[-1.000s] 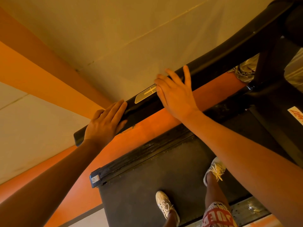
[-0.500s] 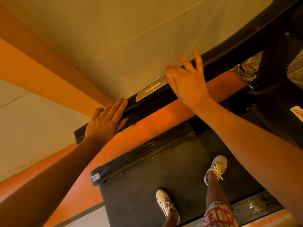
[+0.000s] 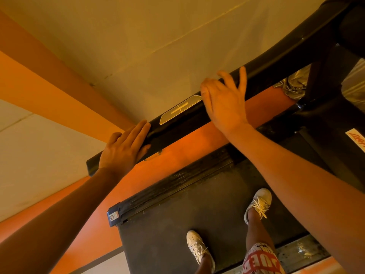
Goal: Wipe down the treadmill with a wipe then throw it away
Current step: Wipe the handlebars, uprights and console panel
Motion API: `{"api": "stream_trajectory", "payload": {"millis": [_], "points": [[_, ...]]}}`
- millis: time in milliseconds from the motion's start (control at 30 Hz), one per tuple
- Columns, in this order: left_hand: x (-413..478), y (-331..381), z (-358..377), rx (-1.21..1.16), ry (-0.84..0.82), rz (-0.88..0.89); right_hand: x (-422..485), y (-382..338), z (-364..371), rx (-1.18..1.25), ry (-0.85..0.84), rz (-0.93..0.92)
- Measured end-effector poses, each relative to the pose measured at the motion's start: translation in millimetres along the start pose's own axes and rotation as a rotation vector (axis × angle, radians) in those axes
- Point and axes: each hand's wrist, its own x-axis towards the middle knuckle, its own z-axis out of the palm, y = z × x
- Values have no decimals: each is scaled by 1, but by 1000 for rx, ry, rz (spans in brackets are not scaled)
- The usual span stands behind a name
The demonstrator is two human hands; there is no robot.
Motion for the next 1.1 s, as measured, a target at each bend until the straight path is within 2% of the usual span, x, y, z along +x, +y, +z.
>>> {"api": "stream_trajectory", "payload": {"millis": [133, 333, 733, 900, 1000, 1100], "points": [[-1, -1, 1, 4, 5, 3, 5, 9, -2, -22, -79, -192], [0, -1, -1, -27, 3, 8, 9, 17, -8, 16, -21, 44], [8, -1, -14, -117, -97, -29, 11, 20, -6, 34, -2, -3], [74, 46, -42, -242, 11, -19, 11, 26, -9, -50, -9, -30], [111, 74, -44, -302, 8, -112, 9, 22, -9, 13, 17, -33], [126, 90, -26, -204, -25, 48, 8, 35, -6, 3, 28, -123]]}}
